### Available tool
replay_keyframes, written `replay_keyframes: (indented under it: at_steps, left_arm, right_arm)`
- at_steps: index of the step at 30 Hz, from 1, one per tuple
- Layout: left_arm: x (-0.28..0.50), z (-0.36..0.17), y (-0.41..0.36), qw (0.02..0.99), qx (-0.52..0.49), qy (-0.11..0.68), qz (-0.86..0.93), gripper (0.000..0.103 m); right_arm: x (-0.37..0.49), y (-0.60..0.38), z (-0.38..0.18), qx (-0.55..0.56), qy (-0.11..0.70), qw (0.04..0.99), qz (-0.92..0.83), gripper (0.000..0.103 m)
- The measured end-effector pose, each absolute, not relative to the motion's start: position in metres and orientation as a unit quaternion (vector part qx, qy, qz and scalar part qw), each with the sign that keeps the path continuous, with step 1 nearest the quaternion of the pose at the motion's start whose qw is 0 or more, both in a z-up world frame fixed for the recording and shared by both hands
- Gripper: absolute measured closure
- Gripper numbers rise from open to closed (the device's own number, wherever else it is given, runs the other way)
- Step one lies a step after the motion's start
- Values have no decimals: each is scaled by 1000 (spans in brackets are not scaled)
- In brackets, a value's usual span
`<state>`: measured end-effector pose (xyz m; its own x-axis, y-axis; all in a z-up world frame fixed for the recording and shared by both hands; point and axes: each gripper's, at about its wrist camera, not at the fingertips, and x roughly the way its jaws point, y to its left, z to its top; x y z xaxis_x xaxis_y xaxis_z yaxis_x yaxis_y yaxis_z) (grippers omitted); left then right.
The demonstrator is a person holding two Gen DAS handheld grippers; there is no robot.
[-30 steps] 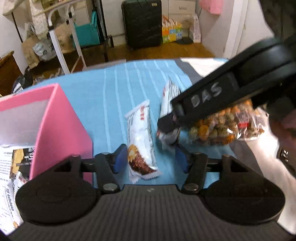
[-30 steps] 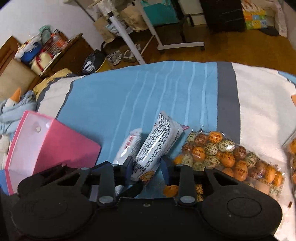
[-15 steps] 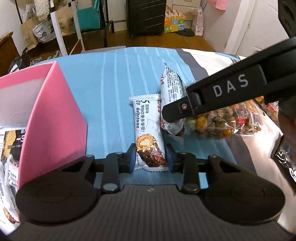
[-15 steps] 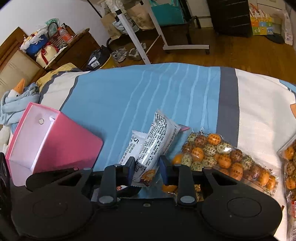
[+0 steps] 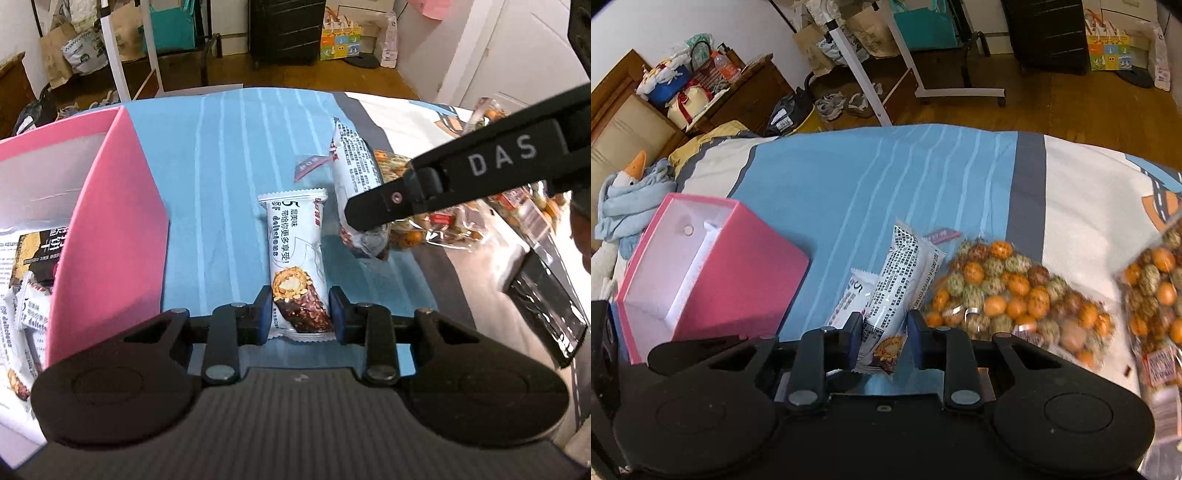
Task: Organize snacks
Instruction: 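Carry both white snack bars over the pink box with both tools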
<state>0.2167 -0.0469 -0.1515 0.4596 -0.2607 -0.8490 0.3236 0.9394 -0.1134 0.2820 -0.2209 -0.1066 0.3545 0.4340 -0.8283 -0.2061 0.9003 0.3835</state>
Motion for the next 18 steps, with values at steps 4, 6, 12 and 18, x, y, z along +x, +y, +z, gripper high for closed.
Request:
replay_keyframes:
  at_steps: [4,6,12,18]
  left_arm:
    - [200,-145,-47,854,27,490,-175,72]
    - [192,-141,-46,855,30,488,-175,72]
    - [166,-129,-43,855,34,485,-179,72]
    - [143,-121,-43,849,68,492,-181,72]
  right_arm:
    - [267,-224,-96,110,528,819,193,72]
    - [260,-228,-94,114,528,820,186,72]
    - [239,-232,-94,114,542,816,168,72]
    - [204,-234,-83,115,529,823,171,72]
